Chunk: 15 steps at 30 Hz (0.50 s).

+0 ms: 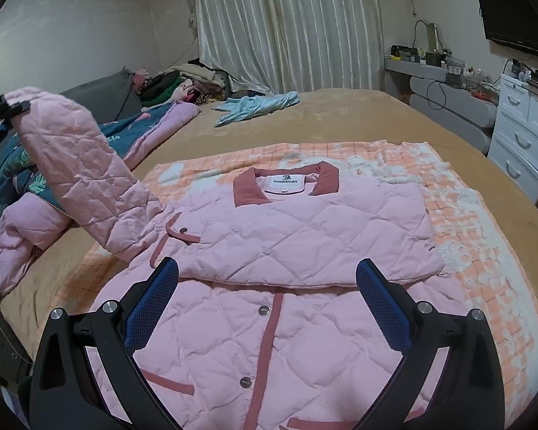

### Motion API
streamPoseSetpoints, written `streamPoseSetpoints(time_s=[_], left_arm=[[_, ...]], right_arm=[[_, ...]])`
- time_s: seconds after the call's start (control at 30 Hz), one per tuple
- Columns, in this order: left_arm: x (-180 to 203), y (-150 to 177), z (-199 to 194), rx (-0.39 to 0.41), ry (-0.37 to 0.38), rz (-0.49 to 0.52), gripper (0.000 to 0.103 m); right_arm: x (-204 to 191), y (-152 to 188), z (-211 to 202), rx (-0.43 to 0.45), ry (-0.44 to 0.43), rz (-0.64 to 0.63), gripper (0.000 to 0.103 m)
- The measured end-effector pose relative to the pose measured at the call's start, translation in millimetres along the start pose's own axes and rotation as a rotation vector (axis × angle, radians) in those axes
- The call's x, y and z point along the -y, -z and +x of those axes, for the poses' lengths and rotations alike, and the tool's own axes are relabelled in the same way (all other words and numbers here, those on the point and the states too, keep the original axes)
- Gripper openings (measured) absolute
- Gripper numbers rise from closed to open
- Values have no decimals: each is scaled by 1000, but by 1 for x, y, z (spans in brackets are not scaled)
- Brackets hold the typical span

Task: Fold large clothes
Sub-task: 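Lift the sleeve with the left tool and carry it across the jacket body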

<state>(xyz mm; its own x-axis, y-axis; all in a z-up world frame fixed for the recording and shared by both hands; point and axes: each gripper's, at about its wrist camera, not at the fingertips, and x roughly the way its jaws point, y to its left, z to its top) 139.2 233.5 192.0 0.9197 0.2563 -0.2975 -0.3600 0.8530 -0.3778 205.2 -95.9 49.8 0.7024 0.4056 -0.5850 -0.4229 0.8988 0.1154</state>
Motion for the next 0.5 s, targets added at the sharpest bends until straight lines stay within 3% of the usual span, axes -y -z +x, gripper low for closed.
streamPoseSetpoints(time_s=[0.5], left_arm=[[81,29,19,-56,67,149,10]], right_arm=[[39,8,-15,33,16,72,99]])
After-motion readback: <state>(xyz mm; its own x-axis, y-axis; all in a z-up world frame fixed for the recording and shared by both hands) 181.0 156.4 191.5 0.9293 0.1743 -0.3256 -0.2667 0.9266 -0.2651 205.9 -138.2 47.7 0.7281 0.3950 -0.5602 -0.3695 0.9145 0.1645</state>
